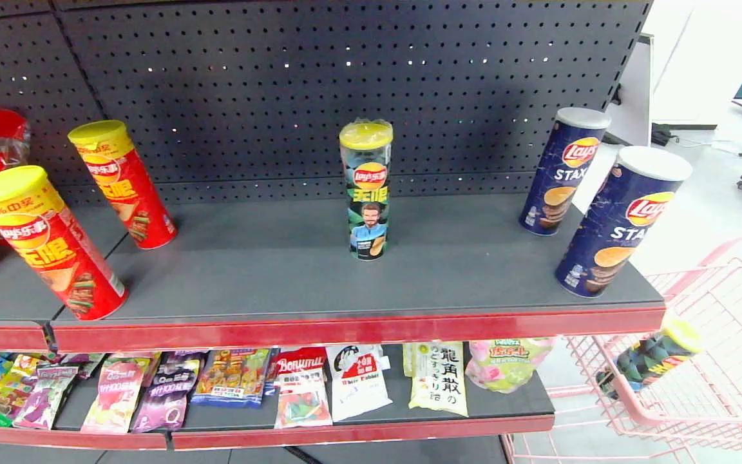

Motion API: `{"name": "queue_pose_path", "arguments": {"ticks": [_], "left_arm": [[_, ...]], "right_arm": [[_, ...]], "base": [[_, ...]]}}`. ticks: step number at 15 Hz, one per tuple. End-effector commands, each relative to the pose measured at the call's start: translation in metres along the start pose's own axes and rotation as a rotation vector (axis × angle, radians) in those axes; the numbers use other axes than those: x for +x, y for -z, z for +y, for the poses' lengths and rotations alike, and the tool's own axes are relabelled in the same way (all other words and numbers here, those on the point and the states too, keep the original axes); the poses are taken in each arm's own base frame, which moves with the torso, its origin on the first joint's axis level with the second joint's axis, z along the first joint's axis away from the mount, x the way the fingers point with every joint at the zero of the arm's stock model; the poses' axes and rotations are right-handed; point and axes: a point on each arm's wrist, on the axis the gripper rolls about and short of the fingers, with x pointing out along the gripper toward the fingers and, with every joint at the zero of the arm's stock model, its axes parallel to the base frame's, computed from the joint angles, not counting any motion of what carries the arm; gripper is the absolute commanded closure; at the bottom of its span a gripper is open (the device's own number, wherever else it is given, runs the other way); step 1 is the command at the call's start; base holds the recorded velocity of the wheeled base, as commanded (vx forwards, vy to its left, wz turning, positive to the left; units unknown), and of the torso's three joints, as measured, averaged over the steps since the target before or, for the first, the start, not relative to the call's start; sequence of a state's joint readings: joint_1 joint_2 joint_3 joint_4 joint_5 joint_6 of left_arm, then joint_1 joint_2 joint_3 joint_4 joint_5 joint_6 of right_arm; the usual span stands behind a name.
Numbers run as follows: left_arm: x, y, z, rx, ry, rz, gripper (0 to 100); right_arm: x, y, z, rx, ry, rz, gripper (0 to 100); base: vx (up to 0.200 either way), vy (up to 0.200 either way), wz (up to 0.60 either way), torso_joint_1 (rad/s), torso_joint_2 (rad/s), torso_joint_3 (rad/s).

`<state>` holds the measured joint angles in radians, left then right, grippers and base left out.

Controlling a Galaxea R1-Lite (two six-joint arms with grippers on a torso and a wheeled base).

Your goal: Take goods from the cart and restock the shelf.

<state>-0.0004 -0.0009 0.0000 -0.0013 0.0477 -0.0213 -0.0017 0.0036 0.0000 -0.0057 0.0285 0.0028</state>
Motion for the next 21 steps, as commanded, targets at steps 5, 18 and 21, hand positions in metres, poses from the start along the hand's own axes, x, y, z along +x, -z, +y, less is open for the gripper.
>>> {"name": "queue_pose_path", "arguments": {"ticks": [5, 18, 21], "left_arm": [[0.0001, 0.0000, 0.0000, 0.000, 0.001, 0.001, 0], [0.0001, 0.0000, 0.0000, -0.002, 0.000, 0.001, 0], [0.0001, 0.0000, 0.0000, -0.002, 0.001, 0.001, 0]], "right_arm": [[0.0000, 0.0000, 0.0000, 0.002, -0.001, -0.001, 0], [0.0000, 0.0000, -0.0001, 0.006, 0.002, -0.001, 0], [0.0000, 0.0000, -0.0001, 0.005, 0.002, -0.001, 0]], "base": [[0.000, -0.200, 0.00, 0.003, 0.00, 0.002], [0.000, -0.062, -0.28, 0.003, 0.00, 0.001], [0.000, 0.000, -0.40, -0.005, 0.00, -0.002]]}}
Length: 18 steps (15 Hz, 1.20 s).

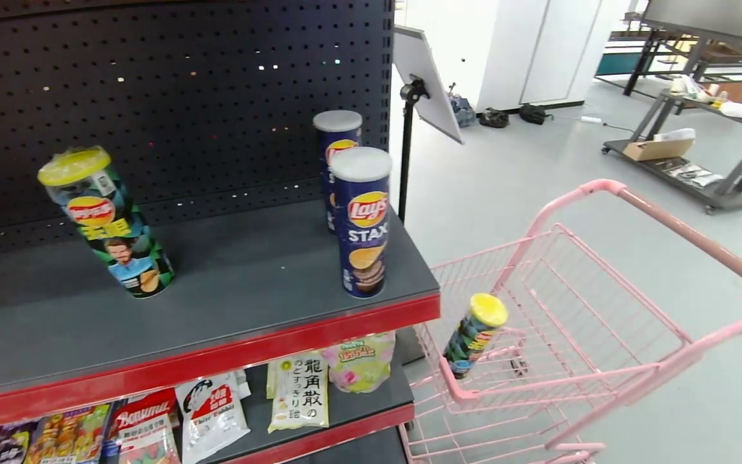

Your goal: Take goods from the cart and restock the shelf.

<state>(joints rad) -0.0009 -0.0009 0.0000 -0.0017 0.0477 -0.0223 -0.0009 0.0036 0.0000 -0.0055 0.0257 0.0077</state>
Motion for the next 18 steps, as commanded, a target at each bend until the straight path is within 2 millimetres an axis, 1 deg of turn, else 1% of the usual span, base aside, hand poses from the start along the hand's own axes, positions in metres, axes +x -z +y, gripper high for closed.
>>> {"name": "queue_pose_path", "arguments": {"ticks": [1, 7, 18], "left_arm": [[0.0001, 0.0000, 0.0000, -0.001, 0.001, 0.001, 0], [0.0001, 0.0000, 0.0000, -0.001, -0.002, 0.001, 0], [0.0001, 0.0000, 0.0000, -0.004, -0.002, 0.001, 0]], "right_arm": [[0.0000, 0.0000, 0.0000, -0.002, 0.000, -0.001, 0], [0.0000, 0.0000, 0.0001, 0.000, -0.001, -0.001, 0], [0.0000, 0.0000, 0.0000, -0.002, -0.003, -0.001, 0]], "base": [[0.000, 0.000, 0.00, 0.000, 0.00, 0.000], [0.000, 0.000, 0.00, -0.008, 0.01, 0.013], [0.000, 0.000, 0.00, -0.142, 0.37, 0.217]]}}
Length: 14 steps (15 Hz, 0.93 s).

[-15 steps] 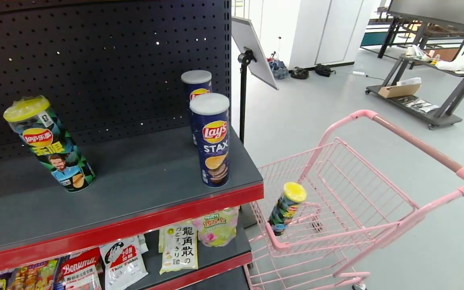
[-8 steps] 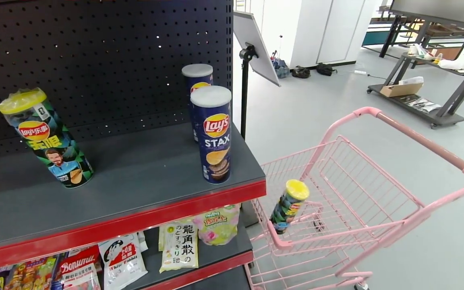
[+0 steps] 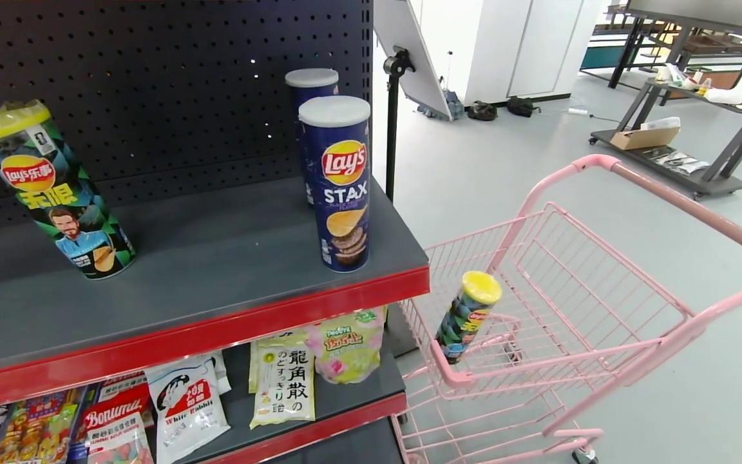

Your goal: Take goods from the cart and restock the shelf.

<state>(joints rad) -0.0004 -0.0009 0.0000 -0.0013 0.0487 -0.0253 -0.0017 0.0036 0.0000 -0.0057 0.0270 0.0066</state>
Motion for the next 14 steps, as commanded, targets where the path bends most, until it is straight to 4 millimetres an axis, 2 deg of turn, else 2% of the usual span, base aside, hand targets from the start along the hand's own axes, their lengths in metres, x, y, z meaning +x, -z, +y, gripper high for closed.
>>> {"name": "queue_pose_path", "arguments": {"ticks": [1, 8, 11, 12, 13, 14], "left_arm": [[0.000, 0.000, 0.000, -0.001, 0.001, 0.001, 0], [0.000, 0.000, 0.000, -0.001, 0.001, 0.001, 0], [0.000, 0.000, 0.000, -0.001, -0.001, 0.001, 0], [0.000, 0.000, 0.000, 0.001, -0.001, 0.001, 0], [0.000, 0.000, 0.000, 0.001, -0.001, 0.001, 0], [0.000, 0.000, 0.000, 0.001, 0.001, 0.001, 0]], "right_arm": [[0.000, 0.000, 0.000, 0.000, 0.001, -0.001, 0], [0.000, 0.000, 0.000, -0.002, -0.001, -0.001, 0], [0.003, -0.001, 0.000, -0.007, 0.004, 0.031, 0], [-0.001, -0.050, 0.001, -0.002, -0.021, -0.053, 0], [0.008, -0.084, 0.001, 0.032, -0.023, -0.031, 0], [0.042, -0.151, 0.001, 0.183, -0.069, 0.001, 0]], "base": [[0.000, 0.000, 0.00, -0.163, 0.44, 0.271], [0.000, 0.000, 0.00, -0.167, 0.54, 0.356], [0.000, 0.000, 0.00, -0.059, 0.21, 0.145], [0.000, 0.000, 0.00, -0.022, 0.07, 0.051], [0.000, 0.000, 0.00, 0.000, 0.00, 0.000], [0.000, 0.000, 0.00, 0.000, 0.00, 0.000]]}}
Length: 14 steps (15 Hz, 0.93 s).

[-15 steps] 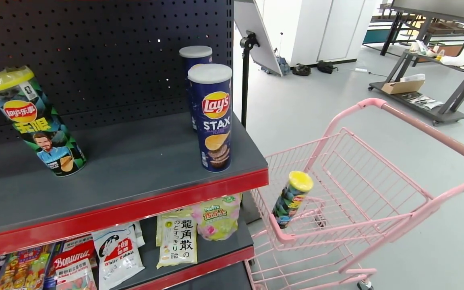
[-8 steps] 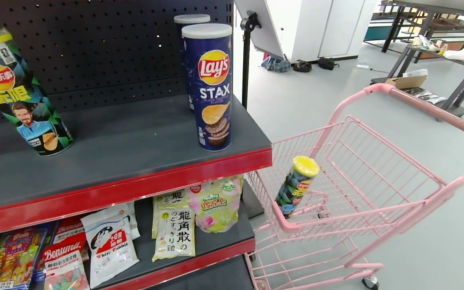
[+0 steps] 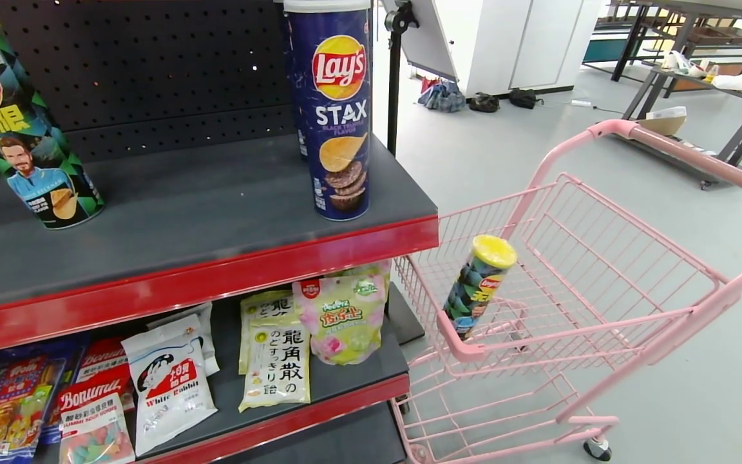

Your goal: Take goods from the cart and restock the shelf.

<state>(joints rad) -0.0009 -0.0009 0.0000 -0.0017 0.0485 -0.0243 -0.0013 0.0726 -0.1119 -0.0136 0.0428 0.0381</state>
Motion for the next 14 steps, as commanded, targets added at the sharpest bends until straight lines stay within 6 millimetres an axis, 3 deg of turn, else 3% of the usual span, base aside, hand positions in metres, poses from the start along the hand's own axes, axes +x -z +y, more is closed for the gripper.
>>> {"name": "queue_pose_path", "arguments": {"ticks": [1, 2, 3, 4, 6, 9, 14], "left_arm": [[0.000, 0.000, 0.000, 0.001, 0.002, 0.001, 0], [0.000, 0.000, 0.000, 0.001, 0.000, 0.001, 0], [0.000, 0.000, 0.000, 0.001, 0.000, 0.001, 0], [0.000, 0.000, 0.000, 0.001, -0.001, 0.001, 0], [0.000, 0.000, 0.000, 0.001, 0.000, 0.001, 0], [0.000, 0.000, 0.000, 0.001, 0.000, 0.001, 0], [0.000, 0.000, 0.000, 0.001, 0.002, 0.001, 0]], "right_arm": [[0.075, -0.130, 0.007, 0.129, -0.188, 0.113, 0], [0.100, -0.127, 0.011, 0.101, -0.255, 0.174, 0], [0.140, -0.119, 0.013, 0.122, -0.264, 0.236, 0], [0.160, -0.114, 0.015, 0.149, -0.284, 0.249, 0], [0.208, -0.080, 0.019, 0.170, -0.360, 0.383, 0], [0.250, -0.048, 0.027, 0.175, -0.385, 0.449, 0], [0.291, -0.002, 0.049, 0.165, -0.443, 0.513, 0]], "base": [[0.000, 0.000, 0.00, 0.000, 0.00, 0.000], [0.000, 0.000, 0.00, 0.000, 0.00, 0.000], [0.000, 0.000, 0.00, 0.000, 0.00, 0.000], [0.000, 0.000, 0.00, 0.000, 0.00, 0.000], [0.000, 0.000, 0.00, 0.000, 0.00, 0.000], [0.000, 0.000, 0.00, 0.000, 0.00, 0.000], [0.000, 0.000, 0.00, 0.000, 0.00, 0.000]]}}
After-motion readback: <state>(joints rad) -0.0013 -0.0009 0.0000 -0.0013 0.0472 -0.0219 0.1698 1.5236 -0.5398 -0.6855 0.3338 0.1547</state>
